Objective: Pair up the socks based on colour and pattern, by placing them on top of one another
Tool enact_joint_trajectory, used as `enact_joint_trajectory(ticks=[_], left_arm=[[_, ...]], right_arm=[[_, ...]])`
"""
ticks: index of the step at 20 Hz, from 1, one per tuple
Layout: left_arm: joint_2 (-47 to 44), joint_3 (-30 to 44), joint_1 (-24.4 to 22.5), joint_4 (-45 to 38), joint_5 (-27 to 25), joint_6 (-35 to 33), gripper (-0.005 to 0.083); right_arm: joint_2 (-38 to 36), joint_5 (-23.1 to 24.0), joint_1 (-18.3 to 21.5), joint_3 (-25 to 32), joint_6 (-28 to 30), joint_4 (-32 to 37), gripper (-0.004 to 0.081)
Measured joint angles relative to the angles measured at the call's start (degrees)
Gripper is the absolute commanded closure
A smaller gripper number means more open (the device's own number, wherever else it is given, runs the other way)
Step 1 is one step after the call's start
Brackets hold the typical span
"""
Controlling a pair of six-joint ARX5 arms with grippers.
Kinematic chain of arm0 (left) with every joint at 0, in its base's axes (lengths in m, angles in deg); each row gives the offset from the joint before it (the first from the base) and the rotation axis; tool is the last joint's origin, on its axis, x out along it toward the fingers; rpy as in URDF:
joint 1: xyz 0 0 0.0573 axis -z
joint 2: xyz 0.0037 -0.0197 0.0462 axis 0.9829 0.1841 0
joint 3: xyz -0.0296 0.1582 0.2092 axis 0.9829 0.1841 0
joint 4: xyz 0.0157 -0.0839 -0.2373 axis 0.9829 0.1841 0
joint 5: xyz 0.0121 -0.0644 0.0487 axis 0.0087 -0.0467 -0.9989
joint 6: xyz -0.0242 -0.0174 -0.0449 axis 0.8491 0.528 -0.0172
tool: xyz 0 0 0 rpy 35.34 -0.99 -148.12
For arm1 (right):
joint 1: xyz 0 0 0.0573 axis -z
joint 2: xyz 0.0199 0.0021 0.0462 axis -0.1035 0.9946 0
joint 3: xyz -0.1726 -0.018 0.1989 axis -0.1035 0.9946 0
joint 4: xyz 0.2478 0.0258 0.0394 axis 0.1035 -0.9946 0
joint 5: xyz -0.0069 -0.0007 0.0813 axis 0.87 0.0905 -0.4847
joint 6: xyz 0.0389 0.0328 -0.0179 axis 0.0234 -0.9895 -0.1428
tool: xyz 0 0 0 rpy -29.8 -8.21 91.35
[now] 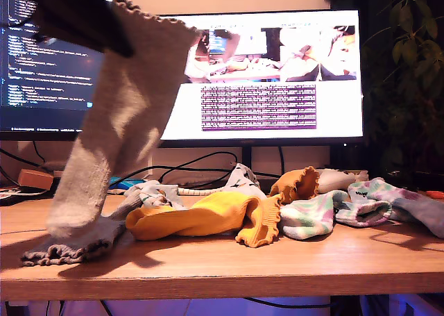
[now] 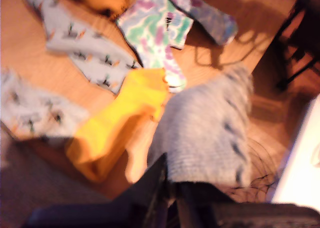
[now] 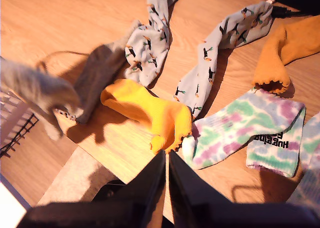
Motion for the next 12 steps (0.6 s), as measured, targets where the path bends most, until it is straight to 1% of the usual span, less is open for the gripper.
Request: enact_joint_trajectory(ticks=[1, 5, 6, 9, 12], left_arm=[[0.0, 0.0, -1.29, 0.76, 0.42, 0.9, 0.0795], [0.81, -0.04, -4.85, 0.57, 0.87, 0.76, 0.0795], [1.73, -0.09, -5.33, 0.44, 1.79, 0.74, 0.0795], [6.64, -0.13, -6.97, 0.39, 7.52, 0.68, 0.0795], [9.66, -0.13, -8.26, 0.48, 9.01, 0.92, 0.0795]], right_arm=[[0.02, -0.02, 0.0, 0.0, 0.2, 0.39, 0.0783], [0.35, -0.02, 0.0, 0.0, 0.22, 1.55, 0.0783], [0.48, -0.02, -0.02, 0.0, 0.22, 2.01, 0.0783], [0.66, -0.02, 0.0, 0.0, 0.22, 2.71, 0.0783], [0.83, -0.02, -0.02, 0.0, 0.22, 3.23, 0.0783]])
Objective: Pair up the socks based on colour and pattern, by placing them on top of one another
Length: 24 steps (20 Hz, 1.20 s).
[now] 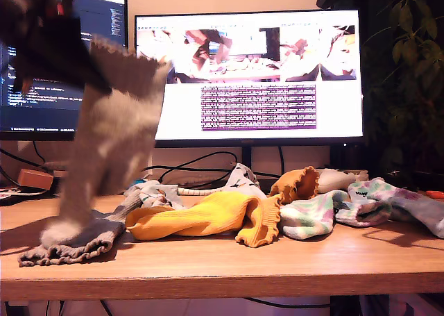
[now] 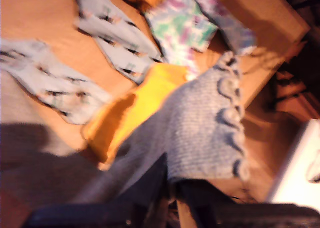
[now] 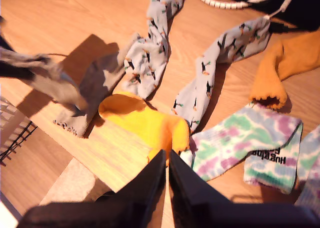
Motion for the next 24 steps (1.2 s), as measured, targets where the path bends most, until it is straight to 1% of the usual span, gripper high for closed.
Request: enact_joint_trajectory(ticks=[3, 4, 5, 6, 12, 15, 16, 17, 19, 21, 23, 24], left_arm=[[0.13, -0.02, -2.12, -0.26, 1.03, 1.29, 0.0795], [0.37, -0.02, -2.93, -0.37, 3.13, 3.19, 0.0795], [0.55, -0.02, -3.48, -0.22, 6.23, 3.19, 0.0795], [0.59, -0.17, -4.0, 0.59, 8.02, 5.29, 0.0795], [0.57, -3.37, -2.54, 8.31, 8.83, 5.92, 0.0795], [0.57, -3.37, -1.64, 14.73, 8.72, 3.04, 0.0795], [0.57, -3.37, -1.4, 15.43, 8.37, 3.04, 0.0795], [0.57, -3.37, -1.18, 15.21, 6.88, 2.14, 0.0795], [0.57, -3.37, -0.85, 12.81, 1.16, 0.33, 0.0795], [0.68, -3.37, -0.74, 8.72, -2.75, -0.57, 0.0795], [1.7, -3.37, -1.03, 5.25, -3.63, -1.6, 0.0795], [2.91, -3.37, -1.14, 3.69, -3.67, -3.15, 0.0795]], right_arm=[[1.53, 0.0, 0.0, 0.0, 0.0, 0.59, 0.0783], [2.27, 0.0, 0.02, 0.0, 0.0, 0.74, 0.0783], [2.93, 0.0, 0.0, 0.0, 0.0, 0.9, 0.0783], [3.39, 0.0, 0.0, 0.0, 0.0, 0.98, 0.0783], [3.65, -0.11, 0.02, 0.0, 1.07, 1.14, 0.0783], [3.65, -0.35, 0.0, 0.0, 1.49, 1.16, 0.0783], [3.65, -0.37, 0.0, 0.0, 1.49, 1.16, 0.0783], [3.65, -0.37, 0.0, 0.0, 1.49, 1.16, 0.0783], [3.65, -0.37, 0.02, 0.0, 1.49, 1.18, 0.0783], [3.65, -0.39, 0.02, 0.0, 1.49, 1.18, 0.0783], [3.65, -0.42, 0.0, 0.0, 1.49, 1.2, 0.0783], [3.65, -0.42, 0.0, 0.0, 1.51, 1.25, 0.0783]])
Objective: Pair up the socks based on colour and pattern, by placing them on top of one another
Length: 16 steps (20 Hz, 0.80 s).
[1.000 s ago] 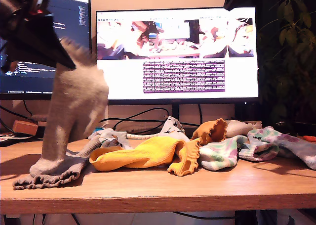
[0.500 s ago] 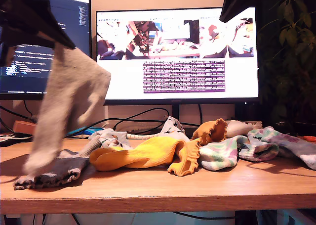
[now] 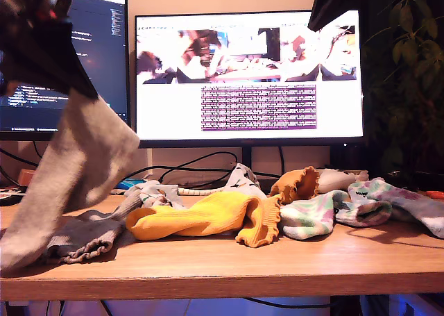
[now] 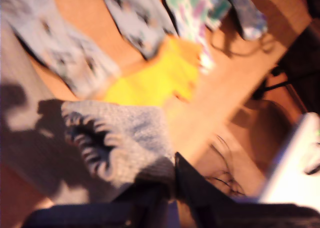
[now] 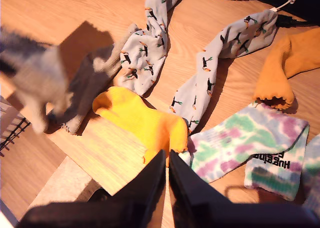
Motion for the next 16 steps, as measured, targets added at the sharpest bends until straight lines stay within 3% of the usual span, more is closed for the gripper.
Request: enact_joint_trajectory(ticks=[6, 7, 9, 16], left_arm=[[13.77, -0.02, -0.15, -9.33, -0.11, -6.25, 0.0795], [14.97, 0.0, -0.17, -10.45, -0.61, -12.96, 0.0795], [15.41, 0.0, -0.39, -13.14, -3.52, -18.25, 0.0795], [15.41, 0.0, -0.61, -20.9, -10.12, -19.28, 0.0767]], right_arm=[[0.0, -0.02, 0.02, 0.0, -0.02, 0.07, 0.0783], [0.0, -0.24, 0.02, 0.0, 0.0, 0.04, 0.0783], [0.0, -0.87, 0.0, 0.0, 0.0, 0.02, 0.0783], [0.0, -1.77, 0.0, 0.0, 0.04, -0.35, 0.0783]])
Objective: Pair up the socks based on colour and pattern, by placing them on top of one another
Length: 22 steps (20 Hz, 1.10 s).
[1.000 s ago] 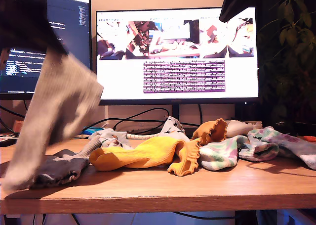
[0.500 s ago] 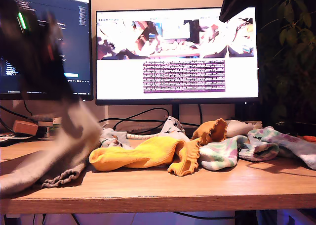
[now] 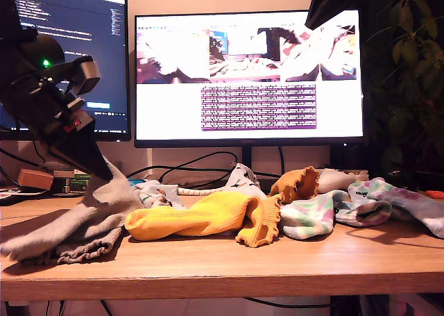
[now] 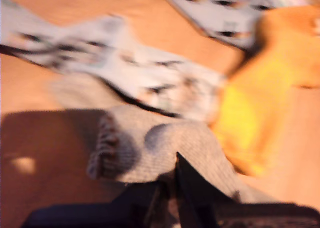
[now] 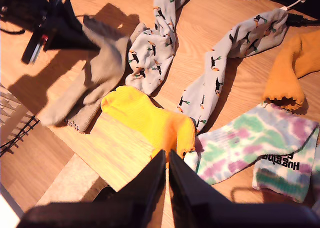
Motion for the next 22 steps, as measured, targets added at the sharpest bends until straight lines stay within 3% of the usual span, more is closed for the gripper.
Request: enact_joint_trajectory(ticks=[2, 5, 6, 17, 22], left_arm=[[0.0, 0.0, -0.02, -0.28, -0.61, -0.02, 0.0687], [0.2, 0.0, -0.02, -0.11, -2.01, -0.02, 0.0435], [0.39, 0.0, -0.02, -0.04, -2.75, 0.0, 0.0399], [1.29, 0.0, 0.0, -0.11, -16.57, -2.58, 0.0254], [1.29, -1.44, 0.0, 2.01, -21.84, -4.33, 0.0254]], right_arm=[[0.0, -0.44, 0.02, 0.0, 0.0, -0.22, 0.0783], [0.0, -2.8, 0.0, 0.0, 0.04, -0.42, 0.0783], [0.0, -3.02, 0.0, 0.0, 0.09, -0.44, 0.0783], [0.0, -3.96, 0.0, 0.0, 0.13, -0.44, 0.0783], [0.0, -4.09, 0.0, 0.0, 0.15, -0.42, 0.0783]])
